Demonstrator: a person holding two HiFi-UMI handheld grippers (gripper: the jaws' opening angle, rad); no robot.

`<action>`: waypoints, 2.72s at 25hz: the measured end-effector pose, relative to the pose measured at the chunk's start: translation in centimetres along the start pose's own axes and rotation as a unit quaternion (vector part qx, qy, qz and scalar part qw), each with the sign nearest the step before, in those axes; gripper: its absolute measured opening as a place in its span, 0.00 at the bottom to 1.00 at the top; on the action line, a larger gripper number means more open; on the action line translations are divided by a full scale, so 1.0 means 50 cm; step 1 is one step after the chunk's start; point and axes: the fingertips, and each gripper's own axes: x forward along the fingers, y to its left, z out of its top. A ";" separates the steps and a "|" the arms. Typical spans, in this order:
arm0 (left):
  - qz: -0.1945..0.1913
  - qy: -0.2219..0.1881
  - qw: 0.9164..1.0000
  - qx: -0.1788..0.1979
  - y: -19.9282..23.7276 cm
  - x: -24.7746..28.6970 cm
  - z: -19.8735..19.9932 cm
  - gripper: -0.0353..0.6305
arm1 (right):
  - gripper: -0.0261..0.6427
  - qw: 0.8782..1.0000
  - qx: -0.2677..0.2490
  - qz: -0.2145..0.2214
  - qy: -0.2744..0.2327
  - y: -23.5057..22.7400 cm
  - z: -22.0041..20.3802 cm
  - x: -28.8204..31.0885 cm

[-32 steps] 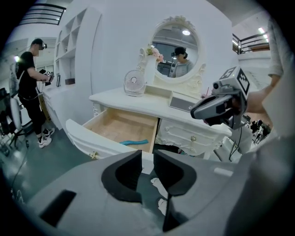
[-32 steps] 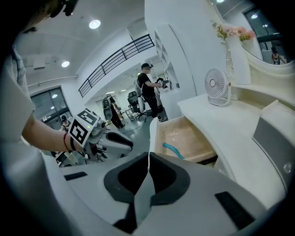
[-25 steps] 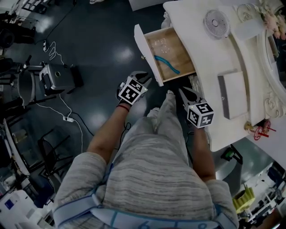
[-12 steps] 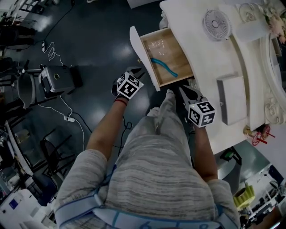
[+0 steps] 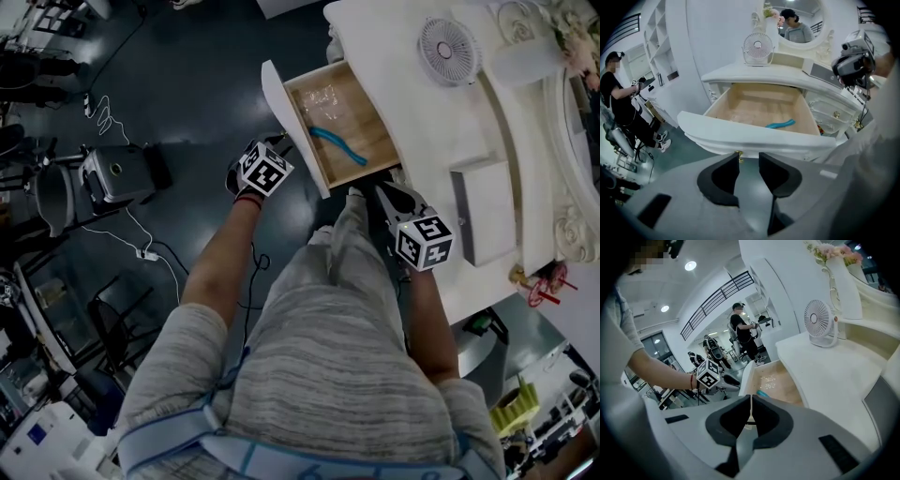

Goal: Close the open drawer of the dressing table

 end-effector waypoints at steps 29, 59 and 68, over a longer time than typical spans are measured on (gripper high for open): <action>-0.018 0.052 0.997 0.062 0.043 0.088 0.003 0.24 | 0.06 1.000 0.009 -0.011 0.011 -0.032 -0.008 -0.018; -0.049 -0.004 0.996 0.071 -0.022 0.189 0.227 0.24 | 0.06 0.999 0.032 -0.041 0.002 -0.098 0.014 -0.043; -0.055 -0.015 0.996 0.076 -0.041 0.225 0.295 0.24 | 0.06 0.998 0.039 -0.049 0.001 -0.127 0.017 -0.055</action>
